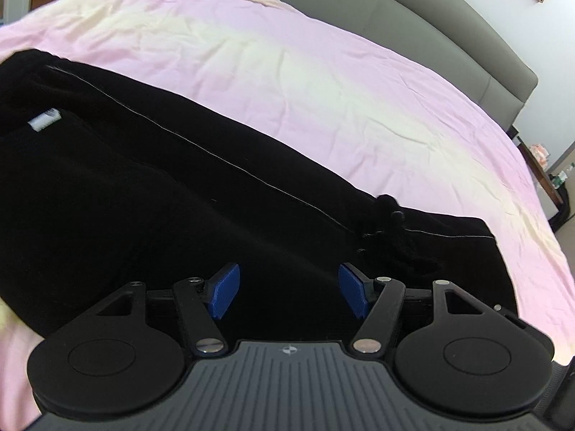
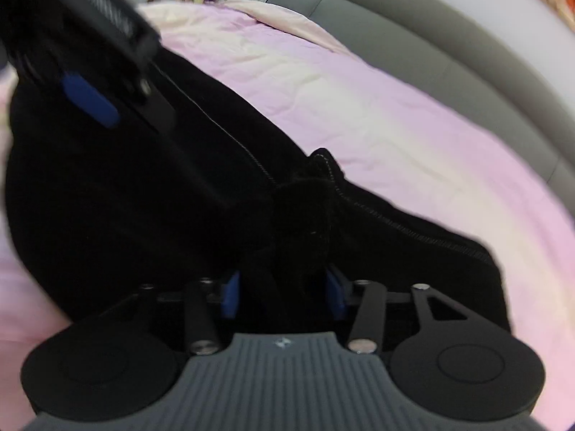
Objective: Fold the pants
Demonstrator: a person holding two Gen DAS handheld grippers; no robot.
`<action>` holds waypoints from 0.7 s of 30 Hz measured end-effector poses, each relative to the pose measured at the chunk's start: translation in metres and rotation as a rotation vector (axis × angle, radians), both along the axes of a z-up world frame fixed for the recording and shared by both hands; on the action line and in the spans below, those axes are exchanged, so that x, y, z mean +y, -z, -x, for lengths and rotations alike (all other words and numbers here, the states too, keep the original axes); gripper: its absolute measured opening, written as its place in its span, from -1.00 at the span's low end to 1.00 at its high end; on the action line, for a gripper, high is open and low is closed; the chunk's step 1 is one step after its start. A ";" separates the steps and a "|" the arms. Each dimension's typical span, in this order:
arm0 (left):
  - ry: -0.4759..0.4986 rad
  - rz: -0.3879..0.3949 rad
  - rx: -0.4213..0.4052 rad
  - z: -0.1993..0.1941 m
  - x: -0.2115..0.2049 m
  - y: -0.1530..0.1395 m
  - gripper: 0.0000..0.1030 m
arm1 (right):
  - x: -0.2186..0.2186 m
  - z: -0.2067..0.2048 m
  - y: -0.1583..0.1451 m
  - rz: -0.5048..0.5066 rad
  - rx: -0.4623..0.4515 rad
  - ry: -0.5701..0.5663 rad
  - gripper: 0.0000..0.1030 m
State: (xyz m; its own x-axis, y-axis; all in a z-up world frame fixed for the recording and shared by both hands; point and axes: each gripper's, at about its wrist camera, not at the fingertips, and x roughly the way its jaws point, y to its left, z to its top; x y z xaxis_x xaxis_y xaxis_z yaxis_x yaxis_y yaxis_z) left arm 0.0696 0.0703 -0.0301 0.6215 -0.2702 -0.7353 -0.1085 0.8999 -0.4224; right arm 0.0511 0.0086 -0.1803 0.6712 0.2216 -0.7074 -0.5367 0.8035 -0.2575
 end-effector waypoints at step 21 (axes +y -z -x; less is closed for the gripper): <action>0.093 0.198 0.068 -0.042 -0.068 0.010 0.61 | -0.185 0.009 -0.044 -0.628 -0.050 0.811 0.21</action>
State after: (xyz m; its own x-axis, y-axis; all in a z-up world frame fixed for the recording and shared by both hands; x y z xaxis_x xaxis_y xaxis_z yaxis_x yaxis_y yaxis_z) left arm 0.1112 0.0026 -0.0403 0.5377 -0.4675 -0.7017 -0.0628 0.8077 -0.5863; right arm 0.0417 -0.1765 -0.1359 0.8091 0.0090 -0.5876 0.2278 0.9169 0.3277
